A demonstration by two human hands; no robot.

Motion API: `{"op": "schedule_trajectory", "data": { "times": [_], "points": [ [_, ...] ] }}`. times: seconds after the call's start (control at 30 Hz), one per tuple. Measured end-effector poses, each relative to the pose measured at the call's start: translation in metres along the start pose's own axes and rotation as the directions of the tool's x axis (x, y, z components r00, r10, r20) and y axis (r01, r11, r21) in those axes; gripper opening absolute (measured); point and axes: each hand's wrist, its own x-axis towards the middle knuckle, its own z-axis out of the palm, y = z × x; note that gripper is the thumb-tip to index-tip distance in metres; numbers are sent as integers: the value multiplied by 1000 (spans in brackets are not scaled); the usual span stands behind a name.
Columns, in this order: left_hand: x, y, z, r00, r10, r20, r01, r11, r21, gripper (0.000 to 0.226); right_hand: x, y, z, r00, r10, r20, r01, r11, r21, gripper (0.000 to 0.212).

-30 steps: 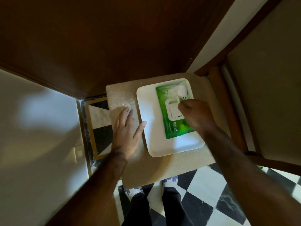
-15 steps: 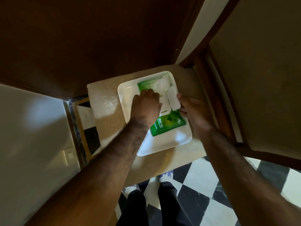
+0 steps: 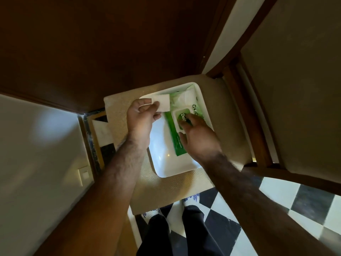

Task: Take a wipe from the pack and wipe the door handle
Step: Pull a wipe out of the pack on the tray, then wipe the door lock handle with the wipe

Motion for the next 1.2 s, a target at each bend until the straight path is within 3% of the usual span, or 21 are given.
{"op": "schedule_trajectory", "data": {
  "times": [0.17, 0.23, 0.27, 0.3, 0.33, 0.37, 0.4, 0.43, 0.47, 0.6, 0.77, 0.9, 1.2],
  "points": [
    [-6, -4, -14, 991, 59, 123, -67, 996, 63, 23, 2, -13, 5, 999, 34, -4, -34, 989, -145, 53],
    [-12, 0, -22, 984, 53, 171, -64, 996, 61, 17, 8, -18, -4, 999, 46, -22, -46, 999, -10, 43],
    [-14, 1, -24, 979, 45, 196, -55, 997, 45, 15, 12, -18, -14, 993, 112, -39, -103, 978, 180, 36],
    [-17, 4, -28, 975, 42, 216, -48, 999, 22, 13, 16, -20, -27, 973, 231, -7, -203, 870, 450, 31],
    [-21, 9, -34, 972, 48, 229, -49, 999, -1, 13, 17, -27, -40, 940, 327, 99, -297, 636, 712, 28],
    [-25, 15, -40, 969, 59, 240, -57, 998, -17, 12, 16, -34, -51, 918, 333, 217, -336, 360, 870, 28],
    [-27, 18, -43, 965, 67, 253, -63, 998, -21, 12, 16, -38, -60, 915, 275, 297, -342, 135, 930, 29],
    [-29, 22, -48, 962, 72, 264, -69, 997, -20, 13, 15, -46, -68, 918, 216, 334, -346, 21, 938, 29],
    [-33, 27, -54, 959, 73, 274, -71, 997, -17, 13, 13, -54, -73, 920, 178, 350, -352, -22, 936, 27],
    [-55, 53, -76, 955, 84, 286, -100, 994, 42, 21, 2, -87, -92, 923, 137, 360, -358, -41, 933, 12],
    [-82, 90, -106, 955, 122, 272, -172, 971, 167, 25, -12, -130, -121, 935, 107, 337, -338, -15, 941, 8],
    [-114, 130, -129, 949, 168, 267, -240, 933, 267, 34, -18, -172, -143, 953, 51, 298, -302, 100, 948, 16],
    [-154, 240, -203, 919, 251, 306, -349, 877, 329, 28, -22, -278, -229, 950, -97, 296, -223, 453, 863, 15]
  ]
}}
